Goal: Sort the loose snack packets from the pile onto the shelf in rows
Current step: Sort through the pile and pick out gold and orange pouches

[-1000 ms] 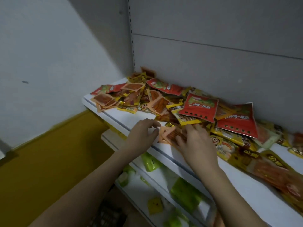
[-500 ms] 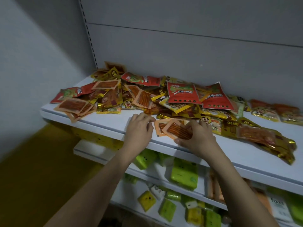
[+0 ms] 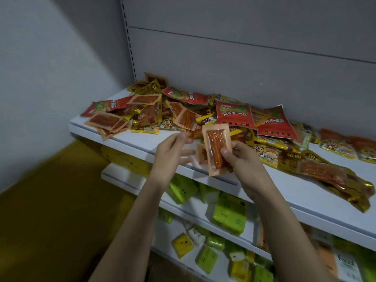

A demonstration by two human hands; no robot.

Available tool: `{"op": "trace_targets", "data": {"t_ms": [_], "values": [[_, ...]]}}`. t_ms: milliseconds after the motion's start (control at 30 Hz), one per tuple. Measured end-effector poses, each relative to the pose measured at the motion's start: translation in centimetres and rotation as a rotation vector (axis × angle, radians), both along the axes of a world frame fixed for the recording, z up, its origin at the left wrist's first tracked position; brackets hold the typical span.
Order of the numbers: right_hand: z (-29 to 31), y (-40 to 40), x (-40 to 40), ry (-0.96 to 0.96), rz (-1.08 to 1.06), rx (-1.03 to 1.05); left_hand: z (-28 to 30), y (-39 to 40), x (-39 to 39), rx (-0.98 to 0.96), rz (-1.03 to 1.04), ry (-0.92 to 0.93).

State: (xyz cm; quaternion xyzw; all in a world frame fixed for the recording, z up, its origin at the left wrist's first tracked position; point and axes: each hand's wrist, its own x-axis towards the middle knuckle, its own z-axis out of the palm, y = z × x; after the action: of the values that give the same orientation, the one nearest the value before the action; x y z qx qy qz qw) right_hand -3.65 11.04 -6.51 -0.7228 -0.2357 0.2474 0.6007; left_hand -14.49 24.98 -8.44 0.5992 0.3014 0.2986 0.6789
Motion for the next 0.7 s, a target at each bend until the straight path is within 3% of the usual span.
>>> {"op": "trace_targets", "data": {"t_ms": [100,167,300,400,700], "values": [[0.5,1.3,-1.0,0.056,0.132,0.065,0.0,-1.8,-0.4,-0.151,-0.186,0.017],[0.1,2.1,-1.3,-0.029,0.193,-0.010,-0.3,-2.2,-0.3,-0.127,-0.145,-0.001],[-1.8,1.9,-0.3,-0.624,0.057,-0.265,-1.1,-1.5,-0.6,-0.097,0.029,0.019],[-3.0,1.0,0.8,-0.860,0.160,-0.483,-1.6,-0.9,-0.8,-0.092,0.096,0.042],[-2.2,1.0,1.5,-0.989,0.314,-0.621,-2.1,-1.6,0.0,-0.039,0.247,0.122]]}}
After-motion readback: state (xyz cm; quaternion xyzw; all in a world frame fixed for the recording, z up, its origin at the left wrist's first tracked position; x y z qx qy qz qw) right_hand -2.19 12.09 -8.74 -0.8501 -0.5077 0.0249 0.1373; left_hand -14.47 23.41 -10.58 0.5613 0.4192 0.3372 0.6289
